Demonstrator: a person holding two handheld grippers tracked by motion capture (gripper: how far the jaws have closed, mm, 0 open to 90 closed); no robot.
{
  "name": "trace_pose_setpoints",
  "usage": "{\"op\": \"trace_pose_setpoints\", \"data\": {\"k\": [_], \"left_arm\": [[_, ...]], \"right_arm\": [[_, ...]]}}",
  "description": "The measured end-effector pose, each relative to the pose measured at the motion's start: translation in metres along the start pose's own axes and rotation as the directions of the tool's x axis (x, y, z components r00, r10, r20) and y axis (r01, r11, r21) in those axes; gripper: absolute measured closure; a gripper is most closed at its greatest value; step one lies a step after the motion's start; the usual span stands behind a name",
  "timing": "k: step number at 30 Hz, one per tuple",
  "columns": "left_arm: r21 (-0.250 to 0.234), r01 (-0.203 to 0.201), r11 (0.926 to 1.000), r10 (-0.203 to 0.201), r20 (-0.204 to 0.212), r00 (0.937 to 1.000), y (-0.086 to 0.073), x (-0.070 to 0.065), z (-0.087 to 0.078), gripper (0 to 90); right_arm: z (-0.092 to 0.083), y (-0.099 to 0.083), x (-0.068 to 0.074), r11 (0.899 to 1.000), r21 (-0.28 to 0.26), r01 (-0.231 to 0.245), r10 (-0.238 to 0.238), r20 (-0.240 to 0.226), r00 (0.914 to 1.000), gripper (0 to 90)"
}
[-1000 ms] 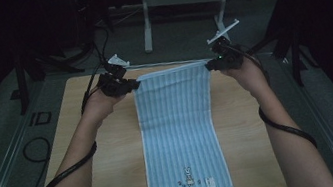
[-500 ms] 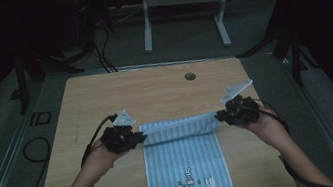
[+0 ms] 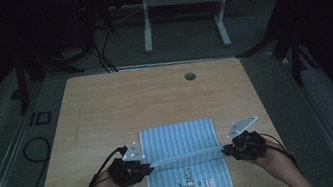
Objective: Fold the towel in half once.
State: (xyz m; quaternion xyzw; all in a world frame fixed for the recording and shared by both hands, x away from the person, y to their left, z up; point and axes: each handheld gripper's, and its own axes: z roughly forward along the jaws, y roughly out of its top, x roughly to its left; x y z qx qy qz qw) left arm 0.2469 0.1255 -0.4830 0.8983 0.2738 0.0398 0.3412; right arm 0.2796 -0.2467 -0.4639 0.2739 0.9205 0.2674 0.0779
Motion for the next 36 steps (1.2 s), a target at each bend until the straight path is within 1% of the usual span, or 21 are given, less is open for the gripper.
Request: {"op": "trace_pose_setpoints", "data": {"k": [3,5,6,7,8,9,11,13,14,15,18,19,21,23,25,26,28,31,32,33,36], "left_arm": [[-0.009,0.019,0.9998,-0.019,0.028,0.9994,-0.006,-0.005,-0.001,82.3],[0.0,0.003,1.0,-0.003,0.054,0.9985,-0.009,-0.011,-0.003,79.5],[0.016,0.008,0.9998,-0.009,0.093,0.9956,-0.011,-0.012,-0.004,74.0],[0.016,0.0,0.9999,-0.002,0.11,0.994,-0.012,-0.013,-0.005,67.3],[0.018,-0.004,0.9998,0.002,0.11,0.994,-0.012,-0.013,-0.006,62.2],[0.019,0.004,0.9998,-0.006,0.11,0.994,-0.012,-0.012,-0.006,58.4],[0.008,0.019,0.9998,-0.02,0.134,0.9908,-0.011,-0.006,-0.007,57.2],[0.001,0.032,0.9995,-0.032,0.135,0.9903,-0.01,-0.003,-0.006,53.2],[0.003,0.026,0.9997,-0.026,0.134,0.9906,-0.009,-0.001,-0.005,52.8],[0.012,0.031,0.9994,-0.032,0.118,0.9925,-0.008,0.002,0.0,50.2],[0.053,0.035,0.998,-0.04,0.084,0.9956,-0.006,0.006,0.016,49.8],[0.062,0.04,0.9973,-0.046,0.097,0.9942,-0.006,0.006,0.022,48.4],[0.078,0.034,0.9964,-0.041,0.094,0.9947,-0.007,0.005,0.031,48.1],[0.099,0.036,0.9944,-0.047,0.109,0.9929,-0.008,0.008,0.043,48.1],[0.122,0.043,0.9916,-0.055,0.099,0.9935,-0.01,0.011,0.051,48.1],[0.133,0.039,0.9903,-0.053,0.099,0.9937,-0.01,0.012,0.053,48.1],[0.128,0.05,0.9906,-0.063,0.104,0.9925,-0.01,0.015,0.057,48.2],[0.121,0.043,0.9917,-0.056,0.101,0.9933,-0.007,0.02,0.059,48.2],[0.12,0.049,0.9916,-0.062,0.107,0.9923,-0.007,0.023,0.06,48.2],[0.115,0.059,0.9916,-0.071,0.106,0.9918,-0.006,0.025,0.061,48.2],[0.114,0.061,0.9916,-0.072,0.099,0.9925,-0.001,0.033,0.063,48.2]], "right_arm": [[-0.006,-0.012,0.008,1.0,-0.019,-0.009,0.008,-0.02,0.9998,81.6],[-0.009,-0.021,0.014,0.999,-0.031,-0.023,0.021,-0.038,0.9991,81.5],[-0.011,-0.025,0.019,0.999,-0.028,-0.017,0.016,-0.034,0.9993,78.9],[-0.012,-0.03,0.023,1.0,-0.019,-0.012,0.011,-0.053,0.9985,72.7],[-0.013,-0.033,0.023,1.0,-0.015,-0.011,0.01,-0.068,0.9976,65.8],[-0.014,-0.034,0.023,1.0,-0.013,-0.013,0.012,-0.063,0.9979,62.6],[-0.017,-0.035,0.019,1.0,-0.017,-0.026,0.025,-0.034,0.9991,58.8],[-0.017,-0.031,0.011,0.998,-0.034,-0.053,0.053,-0.026,0.9983,57.9],[-0.016,-0.029,0.009,0.998,-0.033,-0.056,0.056,-0.018,0.9983,57.8],[-0.014,-0.026,0.007,0.998,-0.033,-0.051,0.05,-0.016,0.9986,56.4],[0.001,-0.015,0.004,0.999,-0.017,-0.034,0.034,-0.015,0.9993,55.5],[0.009,-0.012,0.005,1.0,-0.001,-0.024,0.024,-0.018,0.9996,54.5],[0.019,-0.008,0.007,1.0,0.014,-0.017,0.017,-0.02,0.9996,54.7],[0.03,-0.005,0.009,1.0,0.025,0.007,-0.007,-0.027,0.9996,55.5],[0.041,-0.003,0.008,0.999,0.042,0.016,-0.014,-0.039,0.9991,56.1],[0.048,-0.003,0.007,0.998,0.064,0.012,-0.009,-0.04,0.9992,56.3],[0.058,-0.001,0.005,0.996,0.086,0.013,-0.01,-0.041,0.9991,56.2],[0.068,-0.001,-0.001,0.995,0.098,0.002,0.002,-0.039,0.9992,55.7],[0.072,-0.001,-0.004,0.994,0.108,-0.002,0.006,-0.033,0.9994,55.5],[0.074,-0.001,-0.007,0.994,0.107,-0.005,0.009,-0.036,0.9993,55.5],[0.075,0.002,-0.015,0.994,0.108,-0.017,0.02,-0.029,0.9994,55.3]]}}
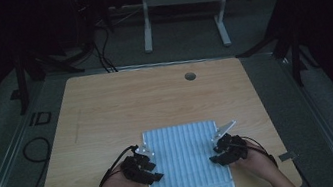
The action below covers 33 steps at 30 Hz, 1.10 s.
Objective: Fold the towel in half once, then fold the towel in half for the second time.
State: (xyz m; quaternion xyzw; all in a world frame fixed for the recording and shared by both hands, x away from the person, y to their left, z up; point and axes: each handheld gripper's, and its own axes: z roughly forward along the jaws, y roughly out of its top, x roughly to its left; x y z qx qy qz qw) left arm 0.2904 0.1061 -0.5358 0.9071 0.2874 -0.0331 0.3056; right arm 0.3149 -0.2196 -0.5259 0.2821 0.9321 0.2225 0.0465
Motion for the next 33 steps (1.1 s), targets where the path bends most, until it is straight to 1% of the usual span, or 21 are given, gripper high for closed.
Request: {"op": "trace_pose_setpoints", "data": {"k": [3,4,5,7,11,13,14,15,16,17,18,20,22,23,25,27,28,30,31,32,33], "left_arm": [[0.002,-0.01,0.9999,0.01,-0.013,0.9999,0.006,0.006,0.002,48.1],[0.002,-0.01,0.9999,0.01,-0.013,0.9999,0.006,0.006,0.002,48.1],[-0.003,-0.006,1.0,0.006,-0.023,0.9997,0.009,0.01,0.003,48.1],[-0.006,0.002,1.0,-0.003,-0.026,0.9997,0.012,0.013,0.004,48.1],[-0.002,0.015,0.9999,-0.015,-0.03,0.9994,0.016,0.019,0.005,48.0],[0.0,0.02,0.9998,-0.02,-0.034,0.9992,0.018,0.019,0.004,46.9],[-0.001,0.031,0.9995,-0.031,-0.046,0.9985,0.018,0.017,0.003,45.9],[-0.004,0.021,0.9998,-0.021,-0.055,0.9982,0.018,0.013,0.001,45.7],[-0.002,0.002,1.0,-0.002,-0.056,0.9985,0.019,0.009,-0.002,44.4],[-0.001,-0.013,0.9999,0.013,-0.065,0.9978,0.02,0.005,-0.004,43.0],[-0.002,-0.022,0.9998,0.021,-0.068,0.9974,0.021,0.003,-0.007,42.9],[-0.015,-0.024,0.9996,0.023,-0.065,0.9976,0.023,0.002,-0.011,41.2],[-0.019,-0.019,0.9996,0.017,-0.073,0.9972,0.025,0.004,-0.014,40.4],[-0.031,-0.01,0.9995,0.007,-0.085,0.9963,0.028,0.009,-0.018,40.4],[-0.035,-0.003,0.9994,0.0,-0.102,0.9948,0.031,0.016,-0.022,40.3],[-0.028,0.008,0.9996,-0.011,-0.128,0.9917,0.037,0.026,-0.026,40.3],[-0.034,0.018,0.9993,-0.022,-0.147,0.9889,0.041,0.032,-0.028,40.2],[-0.046,0.032,0.9984,-0.039,-0.158,0.9866,0.047,0.041,-0.032,40.0],[-0.06,0.04,0.9974,-0.05,-0.172,0.9838,0.052,0.048,-0.034,40.0],[-0.063,0.046,0.997,-0.057,-0.18,0.9821,0.055,0.053,-0.034,40.0],[-0.065,0.05,0.9966,-0.062,-0.187,0.9805,0.058,0.057,-0.035,40.0]], "right_arm": [[0.001,0.004,-0.009,1.0,0.006,-0.009,0.009,0.002,1.0,54.5],[0.001,0.004,-0.009,1.0,0.006,-0.009,0.009,0.002,1.0,54.5],[0.002,0.005,-0.011,1.0,0.009,-0.012,0.012,0.005,0.9999,53.8],[0.002,0.009,-0.017,1.0,0.019,-0.021,0.022,-0.002,0.9998,52.5],[0.003,0.011,-0.02,0.999,0.016,-0.036,0.036,-0.004,0.9993,50.9],[0.001,0.011,-0.02,0.999,0.011,-0.031,0.031,-0.003,0.9995,50.5],[-0.001,0.012,-0.019,1.0,0.007,-0.03,0.03,-0.002,0.9996,49.9],[-0.004,0.012,-0.018,0.999,-0.003,-0.032,0.032,0.005,0.9995,49.8],[-0.008,0.012,-0.017,1.0,-0.014,-0.028,0.028,0.008,0.9996,49.8],[-0.011,0.012,-0.017,0.999,-0.023,-0.026,0.027,0.009,0.9996,49.5],[-0.015,0.011,-0.017,0.999,-0.033,-0.027,0.027,0.012,0.9996,49.2],[-0.021,0.01,-0.02,0.999,-0.044,-0.025,0.026,0.013,0.9996,49.2],[-0.025,0.009,-0.023,0.998,-0.05,-0.03,0.031,0.022,0.9993,49.2],[-0.028,0.009,-0.027,0.997,-0.057,-0.043,0.044,0.029,0.9986,49.2],[-0.034,0.008,-0.038,0.995,-0.066,-0.069,0.072,0.034,0.9968,49.2],[-0.037,0.01,-0.046,0.995,-0.063,-0.071,0.074,0.045,0.9962,49.2],[-0.038,0.012,-0.051,0.995,-0.062,-0.072,0.075,0.058,0.9955,49.2],[-0.041,0.018,-0.061,0.994,-0.07,-0.083,0.088,0.072,0.9935,49.2],[-0.043,0.021,-0.066,0.993,-0.076,-0.088,0.094,0.077,0.9926,49.5],[-0.044,0.025,-0.072,0.992,-0.086,-0.087,0.095,0.086,0.9918,49.6],[-0.045,0.029,-0.078,0.992,-0.09,-0.092,0.1,0.083,0.9915,49.7]]}}
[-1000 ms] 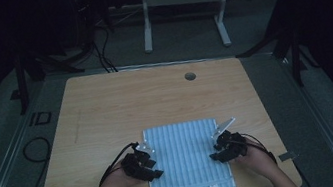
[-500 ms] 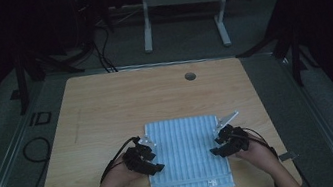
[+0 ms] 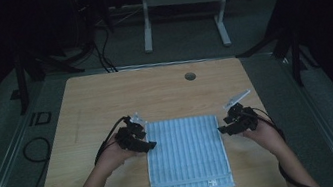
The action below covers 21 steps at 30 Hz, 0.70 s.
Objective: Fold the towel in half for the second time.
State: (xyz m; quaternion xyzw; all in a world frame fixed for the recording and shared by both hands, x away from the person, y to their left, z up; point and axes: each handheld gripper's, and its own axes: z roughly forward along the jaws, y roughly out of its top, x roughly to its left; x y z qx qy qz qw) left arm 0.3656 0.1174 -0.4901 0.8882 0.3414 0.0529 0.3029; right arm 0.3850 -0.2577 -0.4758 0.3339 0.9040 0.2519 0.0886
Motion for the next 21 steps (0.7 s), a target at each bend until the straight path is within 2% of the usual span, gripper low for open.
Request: {"op": "trace_pose_setpoints", "data": {"k": [2,6,12,20,21], "left_arm": [[-0.011,0.018,0.9998,-0.018,-0.01,0.9998,0.008,0.012,0.003,40.1],[0.01,0.027,0.9996,-0.027,-0.036,0.999,0.017,0.027,0.014,40.1],[0.037,0.081,0.9961,-0.079,-0.048,0.9957,0.022,0.05,0.031,40.1],[0.043,0.117,0.9922,-0.115,-0.04,0.9925,0.026,0.064,0.048,40.6],[0.069,0.117,0.9906,-0.115,-0.04,0.9926,0.026,0.065,0.054,41.4]], "right_arm": [[0.003,0.011,-0.01,1.0,-0.009,0.001,-0.001,0.001,1.0,49.7],[0.012,0.026,-0.023,1.0,0.009,-0.023,0.023,-0.001,0.9997,49.7],[0.041,0.04,-0.041,0.994,0.091,-0.065,0.066,-0.002,0.9979,50.1],[0.067,0.042,-0.045,0.982,0.166,-0.089,0.092,-0.016,0.9956,53.9],[0.07,0.041,-0.045,0.981,0.176,-0.084,0.089,-0.018,0.9959,55.4]]}}
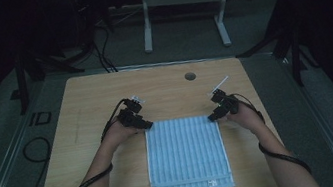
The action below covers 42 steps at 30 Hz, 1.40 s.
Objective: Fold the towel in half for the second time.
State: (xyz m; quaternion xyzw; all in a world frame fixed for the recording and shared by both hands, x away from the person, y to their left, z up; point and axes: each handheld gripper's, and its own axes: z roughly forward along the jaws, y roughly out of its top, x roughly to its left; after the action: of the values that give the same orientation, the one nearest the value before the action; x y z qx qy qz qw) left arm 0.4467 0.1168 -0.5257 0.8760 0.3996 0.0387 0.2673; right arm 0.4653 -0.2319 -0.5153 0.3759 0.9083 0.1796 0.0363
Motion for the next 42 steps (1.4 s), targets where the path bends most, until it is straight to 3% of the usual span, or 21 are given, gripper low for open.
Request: {"op": "trace_pose_setpoints", "data": {"k": [4,6,9,11,14,16,22,26,27,28,34,37,39,41,42], "left_arm": [[0.022,-0.017,0.9996,0.017,0.005,0.9998,0.001,-0.001,0.006,49.0],[0.024,-0.025,0.9994,0.025,0.01,0.9997,0.001,-0.001,0.008,58.2],[0.009,0.002,1.0,-0.002,0.027,0.9996,0.0,0.001,0.009,68.6],[-0.002,0.02,0.9998,-0.02,0.044,0.9988,0.001,0.002,0.01,82.4],[-0.029,0.034,0.999,-0.033,0.03,0.999,0.005,0.001,0.006,87.4],[-0.056,0.037,0.9977,-0.035,0.04,0.9986,0.009,0.0,0.0,87.5],[-0.13,-0.031,0.9911,0.034,0.018,0.9993,0.019,-0.01,-0.036,87.5],[-0.206,-0.064,0.9766,0.071,0.026,0.9971,0.017,-0.021,-0.068,87.5],[-0.222,-0.089,0.9711,0.097,0.029,0.9948,0.014,-0.027,-0.076,87.5],[-0.231,-0.121,0.9655,0.127,0.01,0.9919,0.011,-0.033,-0.082,87.4],[-0.249,-0.188,0.9499,0.208,0.054,0.9767,-0.025,-0.064,-0.096,87.3],[-0.254,-0.234,0.9385,0.261,0.076,0.9624,-0.045,-0.083,-0.097,87.2],[-0.247,-0.246,0.9372,0.276,0.093,0.9566,-0.056,-0.091,-0.095,87.1],[-0.246,-0.226,0.9425,0.26,0.113,0.9591,-0.066,-0.094,-0.092,87.0],[-0.244,-0.225,0.9432,0.26,0.12,0.9582,-0.073,-0.097,-0.09,87.0]], "right_arm": [[0.006,0.0,-0.001,1.0,0.027,0.0,0.0,-0.002,1.0,61.5],[0.006,0.001,-0.002,1.0,0.021,-0.003,0.004,-0.022,0.9997,69.2],[0.006,0.001,-0.001,1.0,0.018,0.006,-0.005,-0.029,0.9996,80.1],[0.004,0.002,0.0,1.0,0.01,0.011,-0.011,-0.015,0.9998,84.9],[-0.002,0.005,-0.001,1.0,-0.005,0.011,-0.011,0.0,0.9999,86.1],[-0.008,0.007,-0.002,1.0,-0.018,0.014,-0.014,0.014,0.9998,86.4],[-0.04,0.013,-0.001,0.996,-0.079,0.042,-0.038,0.051,0.998,86.5],[-0.068,0.009,0.005,0.986,-0.153,0.073,-0.063,0.07,0.9956,86.4],[-0.074,0.007,0.007,0.982,-0.169,0.081,-0.07,0.073,0.9949,86.4],[-0.083,0.003,0.011,0.976,-0.199,0.093,-0.079,0.08,0.9937,86.4],[-0.114,-0.041,0.044,0.937,-0.307,0.164,-0.144,0.087,0.9858,86.4],[-0.12,-0.068,0.066,0.927,-0.323,0.19,-0.167,0.098,0.981,86.4],[-0.118,-0.086,0.079,0.924,-0.317,0.216,-0.192,0.105,0.9757,86.3],[-0.114,-0.102,0.088,0.925,-0.323,0.199,-0.185,0.073,0.9801,86.3],[-0.112,-0.107,0.092,0.926,-0.315,0.208,-0.196,0.071,0.978,86.2]]}}
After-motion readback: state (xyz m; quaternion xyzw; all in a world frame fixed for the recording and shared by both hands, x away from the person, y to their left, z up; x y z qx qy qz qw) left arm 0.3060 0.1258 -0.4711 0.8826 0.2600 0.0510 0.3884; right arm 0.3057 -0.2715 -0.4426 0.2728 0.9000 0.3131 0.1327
